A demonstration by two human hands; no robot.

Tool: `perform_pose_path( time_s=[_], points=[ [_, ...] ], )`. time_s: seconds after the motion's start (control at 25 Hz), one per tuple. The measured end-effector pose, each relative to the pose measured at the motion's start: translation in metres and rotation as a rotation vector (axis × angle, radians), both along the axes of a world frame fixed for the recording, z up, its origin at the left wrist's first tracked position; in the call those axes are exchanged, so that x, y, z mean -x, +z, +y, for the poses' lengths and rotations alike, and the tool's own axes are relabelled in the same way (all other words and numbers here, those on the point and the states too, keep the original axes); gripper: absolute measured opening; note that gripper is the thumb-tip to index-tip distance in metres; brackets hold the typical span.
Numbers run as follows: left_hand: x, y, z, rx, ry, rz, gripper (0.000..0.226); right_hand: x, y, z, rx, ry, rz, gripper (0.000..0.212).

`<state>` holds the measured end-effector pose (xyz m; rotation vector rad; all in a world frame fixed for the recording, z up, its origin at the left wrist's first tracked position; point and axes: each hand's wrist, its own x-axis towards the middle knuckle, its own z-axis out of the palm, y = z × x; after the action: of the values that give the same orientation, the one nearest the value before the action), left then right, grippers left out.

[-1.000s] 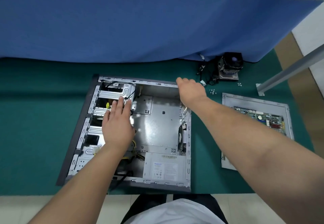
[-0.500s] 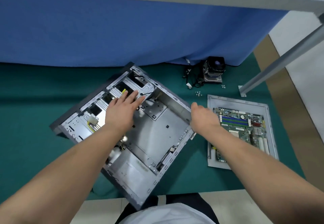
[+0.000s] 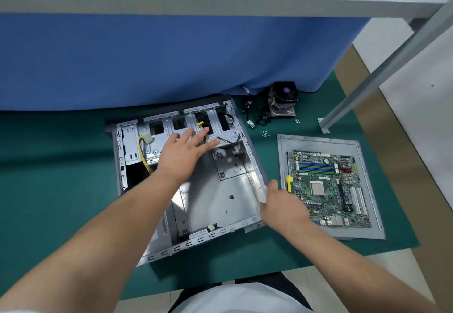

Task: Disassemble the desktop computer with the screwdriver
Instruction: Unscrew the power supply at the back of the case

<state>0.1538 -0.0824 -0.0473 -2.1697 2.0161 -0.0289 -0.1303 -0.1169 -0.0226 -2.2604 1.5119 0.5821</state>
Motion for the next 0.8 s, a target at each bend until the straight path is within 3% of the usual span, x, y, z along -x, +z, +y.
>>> perform_pose_path(
  time_s=[0.08, 0.16, 0.28, 0.44, 0.8],
  points=[
    [0.001, -0.001, 0.018, 0.093, 0.132, 0.116, 0.087, -0.003, 0.005, -0.011, -0.072, -0.015, 0.019, 0.027],
    [-0.01, -0.003, 0.049, 0.146, 0.282, 0.181, 0.095, -0.016, 0.009, -0.029, -0.121, -0.002, -0.028, 0.033],
    [-0.042, -0.01, 0.09, 0.073, 0.395, 0.141, 0.1, -0.05, 0.007, -0.056, -0.137, -0.053, -0.178, 0.034],
    [-0.059, -0.011, 0.094, 0.03, 0.416, 0.13, 0.079, -0.074, -0.002, -0.06, -0.07, -0.172, -0.263, 0.024],
    [-0.073, -0.011, 0.078, 0.068, 0.297, 0.054, 0.091, -0.068, -0.008, -0.054, 0.012, -0.179, -0.275, 0.027]
  ],
)
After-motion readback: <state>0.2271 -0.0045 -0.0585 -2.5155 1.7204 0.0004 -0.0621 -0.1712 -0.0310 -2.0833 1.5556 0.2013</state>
